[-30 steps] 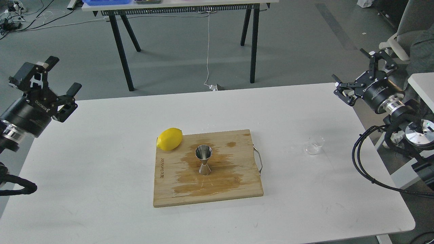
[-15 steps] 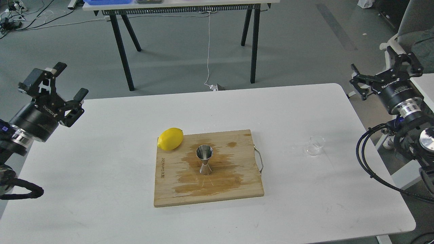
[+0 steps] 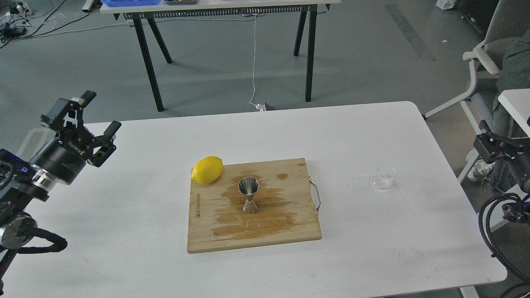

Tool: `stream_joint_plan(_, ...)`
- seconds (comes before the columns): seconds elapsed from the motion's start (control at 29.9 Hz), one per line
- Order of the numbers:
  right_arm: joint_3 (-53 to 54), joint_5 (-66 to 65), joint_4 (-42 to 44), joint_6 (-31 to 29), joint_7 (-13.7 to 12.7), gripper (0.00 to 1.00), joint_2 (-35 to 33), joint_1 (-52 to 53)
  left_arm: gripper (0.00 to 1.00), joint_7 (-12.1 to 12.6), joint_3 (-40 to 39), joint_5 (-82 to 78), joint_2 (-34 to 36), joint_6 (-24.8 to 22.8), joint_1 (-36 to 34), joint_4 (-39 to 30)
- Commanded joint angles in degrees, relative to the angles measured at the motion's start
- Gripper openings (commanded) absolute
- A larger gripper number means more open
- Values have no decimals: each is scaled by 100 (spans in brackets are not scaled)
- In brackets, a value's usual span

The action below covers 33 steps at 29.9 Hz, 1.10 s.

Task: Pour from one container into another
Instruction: 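Move the right gripper down toward the small clear glass, then close the right gripper around the small clear glass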

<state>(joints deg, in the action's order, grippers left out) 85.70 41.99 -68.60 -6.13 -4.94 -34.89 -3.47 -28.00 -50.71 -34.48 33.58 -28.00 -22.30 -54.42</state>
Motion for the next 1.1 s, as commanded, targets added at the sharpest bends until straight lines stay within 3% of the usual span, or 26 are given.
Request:
stream_joint_plan(0.0, -88, 20, -144, 1006, -340, 98, -18, -180, 98, 0, 0, -7, 0, 0, -2, 10)
stream_joint_plan(0.13, -396, -32, -144, 1438, -587, 97, -18, -171, 98, 0, 0, -7, -9, 0, 7, 19)
stream_joint_plan(0.5, -1591, -471, -74, 2379, -579, 97, -36, 539, 98, 0, 35, -7, -114, 32, 86, 116)
stream_joint_plan(1.07, -2277, -973, 690, 2775, -543, 97, 817, 1604, 98, 0, 52, -7, -158, 32, 95, 116)
